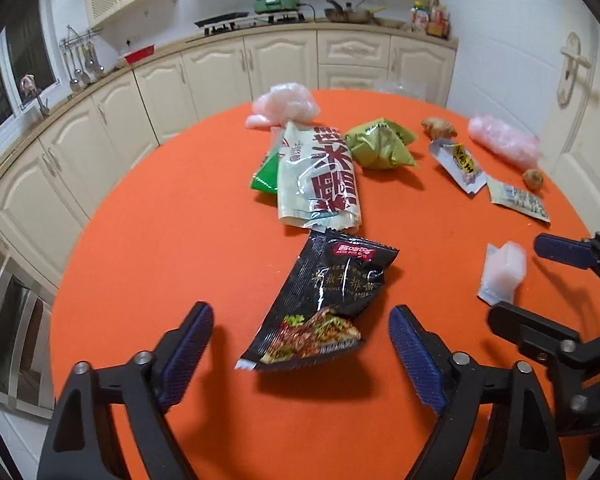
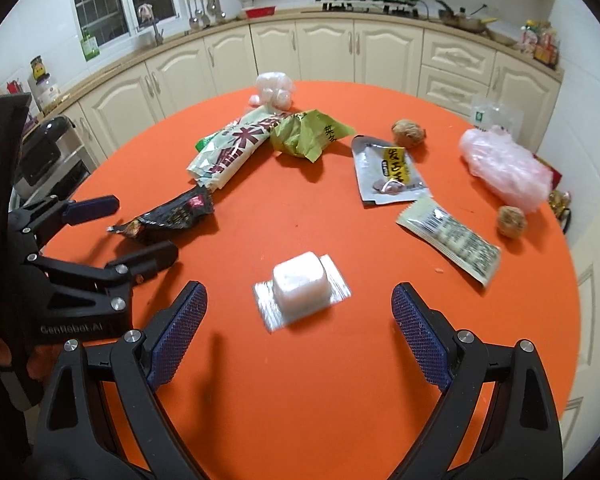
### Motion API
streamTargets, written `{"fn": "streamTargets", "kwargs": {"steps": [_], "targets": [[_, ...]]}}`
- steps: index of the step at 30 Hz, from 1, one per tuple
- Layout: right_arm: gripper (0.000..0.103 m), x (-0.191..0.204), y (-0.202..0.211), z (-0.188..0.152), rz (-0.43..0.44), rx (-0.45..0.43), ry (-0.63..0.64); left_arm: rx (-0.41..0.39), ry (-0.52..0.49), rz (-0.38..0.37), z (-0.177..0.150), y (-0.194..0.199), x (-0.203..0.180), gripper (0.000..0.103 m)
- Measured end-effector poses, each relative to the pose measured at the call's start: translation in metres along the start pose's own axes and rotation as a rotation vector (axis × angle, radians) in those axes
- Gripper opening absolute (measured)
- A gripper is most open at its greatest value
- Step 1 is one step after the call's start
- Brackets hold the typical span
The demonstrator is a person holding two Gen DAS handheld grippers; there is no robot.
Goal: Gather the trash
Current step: 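Grasp the black snack bag with the left gripper while the right grasps the white tray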
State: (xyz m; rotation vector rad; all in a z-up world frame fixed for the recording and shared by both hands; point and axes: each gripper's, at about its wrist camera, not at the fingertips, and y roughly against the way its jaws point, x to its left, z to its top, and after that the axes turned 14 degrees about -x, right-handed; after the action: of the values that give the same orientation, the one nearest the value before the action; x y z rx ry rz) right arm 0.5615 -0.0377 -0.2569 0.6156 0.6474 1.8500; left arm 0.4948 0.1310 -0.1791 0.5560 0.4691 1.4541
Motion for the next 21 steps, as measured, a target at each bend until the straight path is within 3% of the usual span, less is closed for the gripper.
{"fn": "streamTargets", "kwargs": {"steps": [2,4,5,7,10,12,13,21], "targets": [[0.079,0.001,-0.004,0.001,0.001,0.014,0.006,-0.002,-0.003,-0.026,0.002,-0.011,-0.001,0.07],[0.072,0.002,-0.006,0.001,-0.019,0.026,0.018,-0.007,0.008,-0.069,0.002,-0.011,-0.002,0.046],[0.069,0.003,-0.007,0.001,-0.028,0.029,0.025,-0.009,0.003,-0.083,0.002,-0.011,-0.003,0.043],[0.054,0.002,-0.004,0.0,-0.048,0.028,0.037,-0.028,-0.021,-0.064,-0.001,-0.002,-0.005,0.027],[0.041,-0.004,0.0,0.0,-0.027,0.027,0.03,-0.053,-0.03,-0.054,-0.001,0.004,-0.008,0.016],[0.039,-0.005,0.002,0.001,-0.01,0.021,0.028,-0.047,-0.004,-0.083,-0.001,0.008,-0.005,0.015],[0.03,-0.004,0.004,0.001,0.001,0.02,0.031,-0.043,0.01,-0.1,-0.001,0.009,-0.004,0.014],[0.028,-0.004,0.025,-0.003,0.036,-0.013,0.014,-0.059,0.025,-0.141,-0.011,0.04,-0.016,0.014]]}}
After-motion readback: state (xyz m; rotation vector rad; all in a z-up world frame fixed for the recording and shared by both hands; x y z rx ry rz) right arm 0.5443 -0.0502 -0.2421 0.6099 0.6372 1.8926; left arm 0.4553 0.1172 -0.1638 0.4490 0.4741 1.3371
